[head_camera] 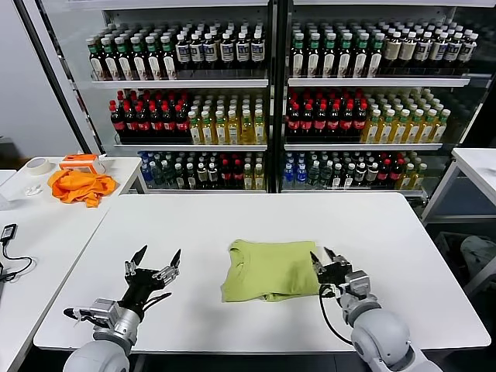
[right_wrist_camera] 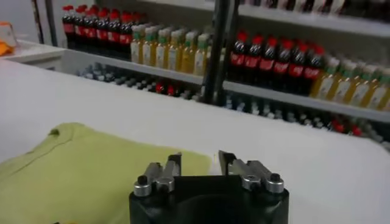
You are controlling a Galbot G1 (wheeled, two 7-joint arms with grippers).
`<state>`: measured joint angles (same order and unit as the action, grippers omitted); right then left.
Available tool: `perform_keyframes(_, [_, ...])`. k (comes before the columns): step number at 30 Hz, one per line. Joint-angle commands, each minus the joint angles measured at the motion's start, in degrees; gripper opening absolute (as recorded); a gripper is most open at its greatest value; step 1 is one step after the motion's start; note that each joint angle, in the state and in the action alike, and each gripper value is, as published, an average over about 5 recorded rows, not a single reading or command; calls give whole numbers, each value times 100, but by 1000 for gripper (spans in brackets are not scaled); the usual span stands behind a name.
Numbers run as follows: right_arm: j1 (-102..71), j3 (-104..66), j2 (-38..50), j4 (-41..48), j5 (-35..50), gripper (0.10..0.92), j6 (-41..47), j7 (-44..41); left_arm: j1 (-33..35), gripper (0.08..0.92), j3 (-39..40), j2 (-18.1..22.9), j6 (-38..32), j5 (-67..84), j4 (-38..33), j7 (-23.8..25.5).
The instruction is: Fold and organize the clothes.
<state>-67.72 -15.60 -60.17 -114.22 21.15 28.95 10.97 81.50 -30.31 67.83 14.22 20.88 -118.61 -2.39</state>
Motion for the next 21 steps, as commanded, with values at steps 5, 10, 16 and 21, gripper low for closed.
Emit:
perform_keyframes(5, [-381,-1319,-10,96,-711,599,-1516,-79,-189,823,42,-38,-665,-338,590,375])
perform_keyframes(10, [-337,-1547,-58,330,-709,744,-1826,-150,-331,823,18,-61,-1276,-687,987,774])
perform_keyframes(16, [-250,-1554,-57,495,-602,820,-1747,-250,-595,823,107,-18,-1552,-834,1193,806])
perform_keyframes(21, [-235,-1517,-84,585,-631,823,-1769,-261,-784,822,137,71,-1804,-810,1345,1040])
